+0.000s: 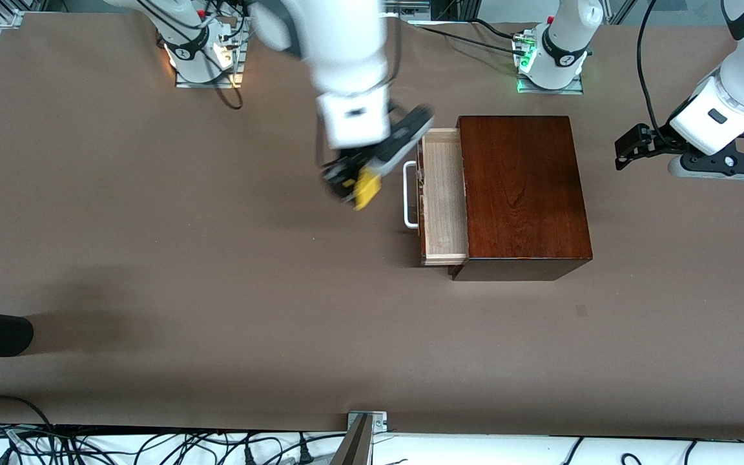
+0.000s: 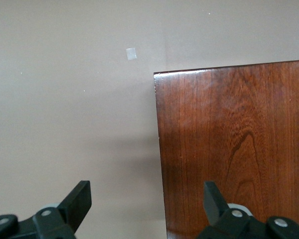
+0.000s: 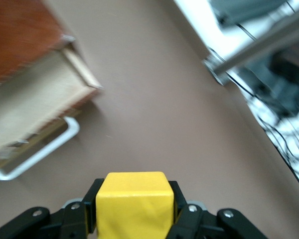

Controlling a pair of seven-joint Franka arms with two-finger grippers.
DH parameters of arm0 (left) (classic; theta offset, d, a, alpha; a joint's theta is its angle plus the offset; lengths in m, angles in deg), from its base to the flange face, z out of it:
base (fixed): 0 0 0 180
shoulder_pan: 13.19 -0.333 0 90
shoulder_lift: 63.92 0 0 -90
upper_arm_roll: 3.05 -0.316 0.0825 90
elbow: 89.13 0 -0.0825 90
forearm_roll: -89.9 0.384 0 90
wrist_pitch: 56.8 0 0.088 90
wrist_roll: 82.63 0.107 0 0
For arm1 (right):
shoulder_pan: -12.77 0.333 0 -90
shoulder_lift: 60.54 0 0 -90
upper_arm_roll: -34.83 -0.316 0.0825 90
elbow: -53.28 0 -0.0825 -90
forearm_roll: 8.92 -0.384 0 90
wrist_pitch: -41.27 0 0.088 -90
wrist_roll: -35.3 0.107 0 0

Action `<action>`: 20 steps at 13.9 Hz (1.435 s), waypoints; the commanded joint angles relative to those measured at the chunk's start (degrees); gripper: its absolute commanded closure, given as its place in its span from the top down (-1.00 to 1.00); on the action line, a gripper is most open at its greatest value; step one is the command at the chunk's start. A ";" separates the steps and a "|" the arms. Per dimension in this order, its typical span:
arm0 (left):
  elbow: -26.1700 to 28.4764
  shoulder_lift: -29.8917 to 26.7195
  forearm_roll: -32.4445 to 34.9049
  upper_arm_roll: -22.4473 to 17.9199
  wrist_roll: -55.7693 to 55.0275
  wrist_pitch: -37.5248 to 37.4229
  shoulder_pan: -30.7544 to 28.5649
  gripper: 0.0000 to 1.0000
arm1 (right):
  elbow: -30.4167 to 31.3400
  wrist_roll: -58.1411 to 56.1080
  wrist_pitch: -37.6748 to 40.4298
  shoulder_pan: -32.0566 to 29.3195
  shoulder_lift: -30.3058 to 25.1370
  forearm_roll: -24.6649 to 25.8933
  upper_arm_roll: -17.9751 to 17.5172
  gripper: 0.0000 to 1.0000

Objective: Open drawer, take yellow block, close drawer
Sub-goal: 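Lift the yellow block out and carry it away with the right gripper, then set the block down with the right gripper while the left gripper reaches the drawer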

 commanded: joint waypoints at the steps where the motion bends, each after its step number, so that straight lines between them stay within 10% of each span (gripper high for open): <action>1: -1.97 0.82 -1.38 0.01 4.32 -1.56 -0.03 1.00 | 2.99 1.22 0.17 -9.60 -1.47 -9.19 -1.08 -1.00; 7: -3.11 1.08 -7.87 3.25 17.65 -8.85 0.49 1.00 | 30.72 -3.24 -9.91 -25.18 -8.76 -15.94 -0.90 -1.00; 12: -6.33 3.00 -9.02 15.80 22.53 -12.37 1.11 1.00 | 55.17 -2.91 -27.40 -28.80 -13.51 -15.23 1.82 -1.00; 16: -17.68 18.35 -8.41 26.45 22.96 -12.99 2.77 1.00 | 67.49 -1.68 -37.51 -30.38 -14.66 -15.32 3.05 -1.00; 20: -21.66 29.63 1.14 26.82 33.06 -1.77 12.95 1.00 | 74.63 3.91 -47.91 -30.47 -13.26 -15.32 3.85 -1.00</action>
